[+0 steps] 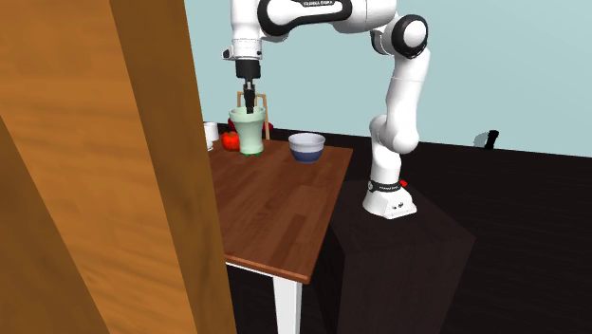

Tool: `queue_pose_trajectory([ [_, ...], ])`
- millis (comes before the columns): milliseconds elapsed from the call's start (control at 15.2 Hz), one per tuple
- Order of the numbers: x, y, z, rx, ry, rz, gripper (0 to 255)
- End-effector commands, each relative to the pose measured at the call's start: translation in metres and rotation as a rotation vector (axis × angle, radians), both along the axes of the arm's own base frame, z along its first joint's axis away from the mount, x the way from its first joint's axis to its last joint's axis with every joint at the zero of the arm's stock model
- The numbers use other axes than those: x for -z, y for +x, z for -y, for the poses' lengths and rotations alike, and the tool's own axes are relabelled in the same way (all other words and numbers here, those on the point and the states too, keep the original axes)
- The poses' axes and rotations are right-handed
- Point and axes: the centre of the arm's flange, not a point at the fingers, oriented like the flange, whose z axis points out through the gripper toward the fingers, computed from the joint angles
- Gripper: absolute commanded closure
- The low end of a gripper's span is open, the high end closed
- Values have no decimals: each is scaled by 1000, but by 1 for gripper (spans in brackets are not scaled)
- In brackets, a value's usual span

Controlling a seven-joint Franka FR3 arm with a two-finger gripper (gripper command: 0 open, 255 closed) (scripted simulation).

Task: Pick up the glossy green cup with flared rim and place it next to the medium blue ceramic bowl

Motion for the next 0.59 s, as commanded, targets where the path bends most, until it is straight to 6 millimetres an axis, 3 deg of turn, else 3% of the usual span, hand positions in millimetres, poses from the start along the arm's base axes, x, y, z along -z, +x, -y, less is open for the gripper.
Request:
queue_pose_trajectory([
  [0, 0, -3, 31, -1, 0, 0, 255],
  [528, -1, -14, 136, -1, 0, 0, 255],
])
